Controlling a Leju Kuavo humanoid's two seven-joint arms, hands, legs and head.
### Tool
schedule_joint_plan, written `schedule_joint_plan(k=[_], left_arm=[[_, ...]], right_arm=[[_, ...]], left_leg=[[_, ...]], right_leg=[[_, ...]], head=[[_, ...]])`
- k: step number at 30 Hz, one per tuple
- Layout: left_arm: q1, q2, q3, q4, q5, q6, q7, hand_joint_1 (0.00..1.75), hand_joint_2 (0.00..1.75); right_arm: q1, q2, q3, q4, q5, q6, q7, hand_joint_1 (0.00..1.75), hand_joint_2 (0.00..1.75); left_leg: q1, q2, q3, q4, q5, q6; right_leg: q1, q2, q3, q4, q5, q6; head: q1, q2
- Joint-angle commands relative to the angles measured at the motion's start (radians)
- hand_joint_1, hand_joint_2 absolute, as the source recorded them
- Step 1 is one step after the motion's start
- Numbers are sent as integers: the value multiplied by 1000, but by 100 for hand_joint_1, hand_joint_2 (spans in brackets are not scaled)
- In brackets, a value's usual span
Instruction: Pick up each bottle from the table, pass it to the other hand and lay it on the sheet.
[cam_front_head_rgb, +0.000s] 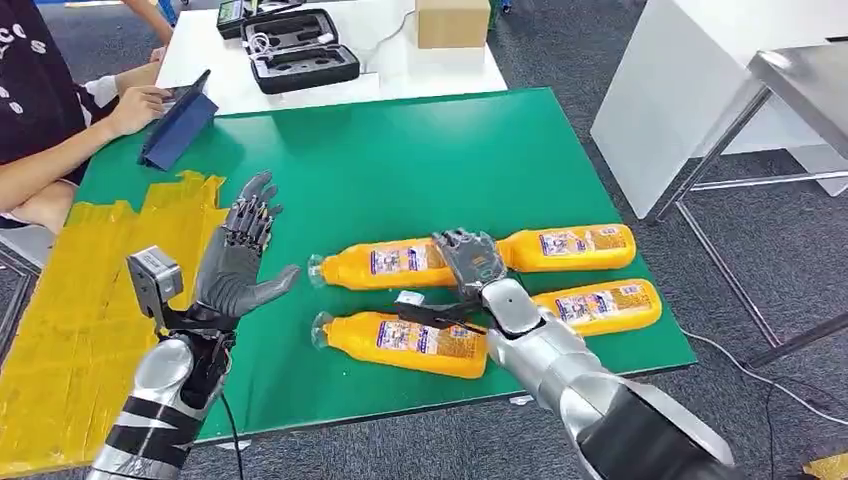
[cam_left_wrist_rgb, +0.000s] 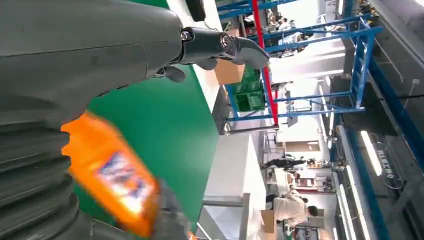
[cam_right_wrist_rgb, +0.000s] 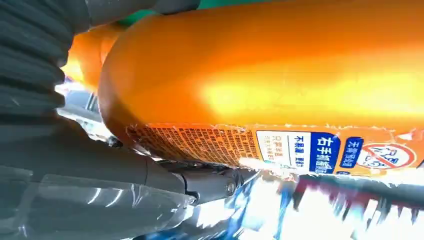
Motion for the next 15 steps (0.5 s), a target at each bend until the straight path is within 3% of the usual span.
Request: schedule_joint_plan(k=[1,11,13,15], left_arm=[[-21,-2,-21,-53,-24,40,56,0,175],[-56,-5,-16,-31,-11,38,63,0,175],[-64,-3,-21,-27,-4,36,59,0,175],[-67,-2,-22,-35,0,37,57,0,175]], right_arm=[[183,0,-574,-408,-120,-440,-240,175,175],[296,-7,-566,-654,-389,-359,-335,175,175],[315,0,-568,-700,-521,-290,-363,175,175],[312,1,-559,-690,-550,-263,-364,175,175]], left_leg=[[1,-2,3,1,-3,-1],[1,-4,1,1,-2,-1],[0,-4,2,1,-3,-1],[1,-4,2,1,-3,-1]], right_leg=[[1,0,3,1,-3,-1],[1,-1,3,1,-3,-2],[0,-1,3,1,-3,-1],[0,-2,3,1,-4,-2]], head=[[0,0],[0,0],[0,0],[0,0]])
